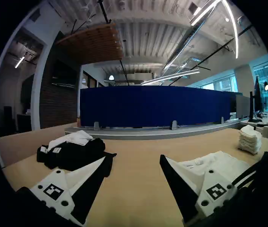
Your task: Fold towel
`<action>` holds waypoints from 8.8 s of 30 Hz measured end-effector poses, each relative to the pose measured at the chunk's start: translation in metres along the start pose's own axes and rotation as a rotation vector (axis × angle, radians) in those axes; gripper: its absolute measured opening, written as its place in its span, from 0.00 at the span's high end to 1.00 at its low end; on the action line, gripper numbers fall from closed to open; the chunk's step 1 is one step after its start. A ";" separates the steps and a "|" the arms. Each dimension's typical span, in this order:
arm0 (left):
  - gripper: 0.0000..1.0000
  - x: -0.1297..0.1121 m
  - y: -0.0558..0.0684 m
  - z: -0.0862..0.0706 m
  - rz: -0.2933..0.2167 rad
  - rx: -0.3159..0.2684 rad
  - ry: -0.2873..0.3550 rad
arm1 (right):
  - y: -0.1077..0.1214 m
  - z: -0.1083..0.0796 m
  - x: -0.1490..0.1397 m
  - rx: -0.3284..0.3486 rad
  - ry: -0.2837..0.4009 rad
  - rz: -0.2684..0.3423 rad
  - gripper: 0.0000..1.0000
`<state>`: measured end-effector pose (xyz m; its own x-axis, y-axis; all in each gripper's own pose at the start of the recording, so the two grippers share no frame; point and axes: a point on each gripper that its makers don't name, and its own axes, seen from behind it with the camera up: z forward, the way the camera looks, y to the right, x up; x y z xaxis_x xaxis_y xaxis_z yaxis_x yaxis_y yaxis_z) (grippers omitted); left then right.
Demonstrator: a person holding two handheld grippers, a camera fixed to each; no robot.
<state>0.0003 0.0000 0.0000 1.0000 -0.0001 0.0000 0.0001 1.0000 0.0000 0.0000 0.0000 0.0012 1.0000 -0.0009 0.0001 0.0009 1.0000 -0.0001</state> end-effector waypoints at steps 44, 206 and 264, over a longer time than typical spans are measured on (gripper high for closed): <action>0.02 0.026 -0.006 -0.001 -0.023 0.005 0.013 | -0.002 -0.007 0.024 -0.006 -0.008 0.008 0.00; 0.91 -0.129 0.140 -0.107 0.345 -0.630 -0.915 | -0.104 -0.133 -0.122 0.611 -0.884 -0.232 0.88; 0.92 -0.028 0.146 -0.141 0.200 -0.580 -0.896 | -0.107 -0.154 0.000 0.657 -0.792 -0.184 0.93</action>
<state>-0.0274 0.1460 -0.1412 0.6187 0.3984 0.6771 0.0718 0.8296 -0.5538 0.0003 -0.1074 -0.1529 0.6979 -0.3901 0.6007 -0.0848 0.7878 0.6101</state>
